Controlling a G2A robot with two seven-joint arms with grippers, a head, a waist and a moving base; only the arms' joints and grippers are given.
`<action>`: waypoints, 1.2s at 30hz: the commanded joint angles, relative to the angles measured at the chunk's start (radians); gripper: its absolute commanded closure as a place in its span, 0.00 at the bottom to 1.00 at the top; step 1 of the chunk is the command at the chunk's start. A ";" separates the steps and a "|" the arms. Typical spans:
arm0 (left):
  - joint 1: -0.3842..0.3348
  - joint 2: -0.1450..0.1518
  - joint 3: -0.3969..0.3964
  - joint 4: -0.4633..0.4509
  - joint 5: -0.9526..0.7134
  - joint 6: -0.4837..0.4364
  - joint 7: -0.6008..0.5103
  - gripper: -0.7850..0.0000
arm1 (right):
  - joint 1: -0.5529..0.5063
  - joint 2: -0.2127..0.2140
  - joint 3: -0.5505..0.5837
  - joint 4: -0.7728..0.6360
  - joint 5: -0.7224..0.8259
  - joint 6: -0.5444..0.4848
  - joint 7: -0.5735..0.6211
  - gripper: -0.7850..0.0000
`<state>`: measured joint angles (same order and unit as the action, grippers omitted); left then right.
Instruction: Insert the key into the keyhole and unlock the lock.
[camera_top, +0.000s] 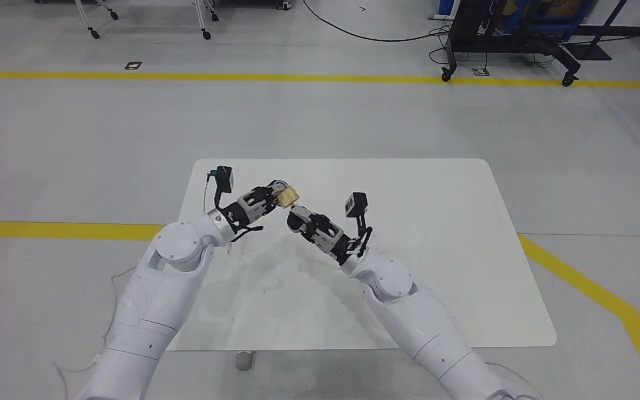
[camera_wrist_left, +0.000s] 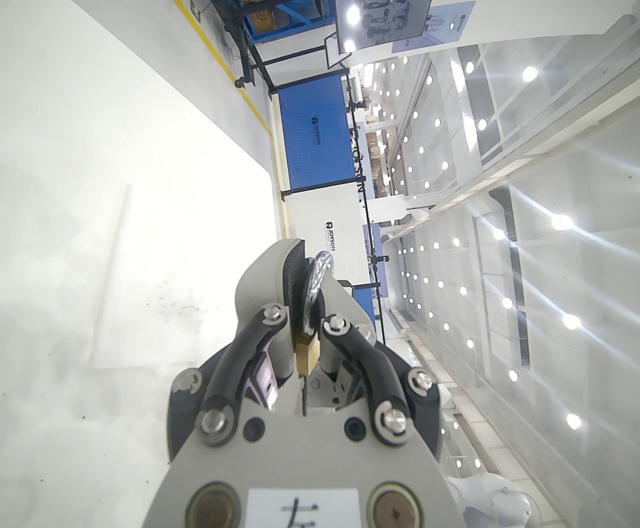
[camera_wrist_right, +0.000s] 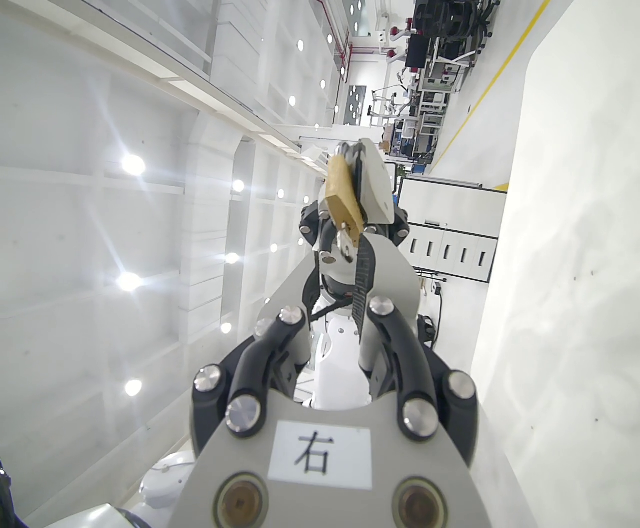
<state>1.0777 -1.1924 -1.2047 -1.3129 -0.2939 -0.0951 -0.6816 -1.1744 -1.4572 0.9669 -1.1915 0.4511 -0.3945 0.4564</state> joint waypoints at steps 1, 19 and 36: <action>0.004 0.000 -0.001 -0.004 0.002 -0.008 -0.001 1.00 | 0.003 -0.002 -0.001 0.008 0.014 0.001 0.001 0.81; 0.026 0.003 -0.010 -0.036 0.025 -0.083 -0.003 1.00 | 0.000 -0.039 0.019 0.070 0.573 0.188 0.268 1.00; 0.067 0.005 -0.038 -0.074 0.040 -0.191 0.051 1.00 | 0.021 -0.050 0.062 0.120 0.735 0.302 0.430 0.29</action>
<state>1.1445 -1.1871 -1.2411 -1.3882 -0.2522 -0.2910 -0.6376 -1.1538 -1.5093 1.0277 -1.0702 1.2341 -0.0609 0.8947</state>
